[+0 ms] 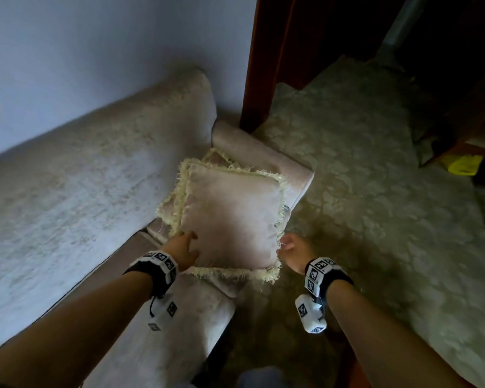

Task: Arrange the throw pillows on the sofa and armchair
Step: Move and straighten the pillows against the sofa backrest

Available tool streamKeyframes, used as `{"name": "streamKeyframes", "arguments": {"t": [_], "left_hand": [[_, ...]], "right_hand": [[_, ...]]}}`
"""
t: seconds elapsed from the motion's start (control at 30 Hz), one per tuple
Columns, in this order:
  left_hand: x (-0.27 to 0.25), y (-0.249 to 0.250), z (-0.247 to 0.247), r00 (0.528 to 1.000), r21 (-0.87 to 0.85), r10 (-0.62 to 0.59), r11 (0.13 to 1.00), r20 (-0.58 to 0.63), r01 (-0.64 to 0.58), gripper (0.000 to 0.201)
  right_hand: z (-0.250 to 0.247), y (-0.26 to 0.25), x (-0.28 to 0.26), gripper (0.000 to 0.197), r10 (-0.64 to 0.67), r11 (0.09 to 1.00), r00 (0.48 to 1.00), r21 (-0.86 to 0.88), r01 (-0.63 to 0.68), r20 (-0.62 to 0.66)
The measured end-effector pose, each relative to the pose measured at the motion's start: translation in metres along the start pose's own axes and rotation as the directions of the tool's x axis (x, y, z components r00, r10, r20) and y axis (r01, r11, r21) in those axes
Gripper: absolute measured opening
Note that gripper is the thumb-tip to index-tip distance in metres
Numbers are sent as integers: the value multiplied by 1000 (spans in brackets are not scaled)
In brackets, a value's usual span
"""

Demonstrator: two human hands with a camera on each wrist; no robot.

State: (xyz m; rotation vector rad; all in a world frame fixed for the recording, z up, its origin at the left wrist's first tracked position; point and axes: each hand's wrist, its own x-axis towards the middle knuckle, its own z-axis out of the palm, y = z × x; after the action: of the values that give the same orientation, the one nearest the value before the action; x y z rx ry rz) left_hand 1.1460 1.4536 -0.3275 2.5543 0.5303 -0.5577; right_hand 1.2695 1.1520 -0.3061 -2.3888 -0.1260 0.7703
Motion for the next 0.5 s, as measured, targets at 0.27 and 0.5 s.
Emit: {"name": "streamKeyframes", "arguments": {"t": [0.27,0.5], "left_hand": [[109,32,-16,988,-27,-153,988,-22,152,49],[166,36,23,918,-118,-389,911,71,395,52]], "right_hand": [[-35,19,129,41,78,995,988,-66,-69,137],[-31,50,239,48,159,984,932,-127,-123,325]]}}
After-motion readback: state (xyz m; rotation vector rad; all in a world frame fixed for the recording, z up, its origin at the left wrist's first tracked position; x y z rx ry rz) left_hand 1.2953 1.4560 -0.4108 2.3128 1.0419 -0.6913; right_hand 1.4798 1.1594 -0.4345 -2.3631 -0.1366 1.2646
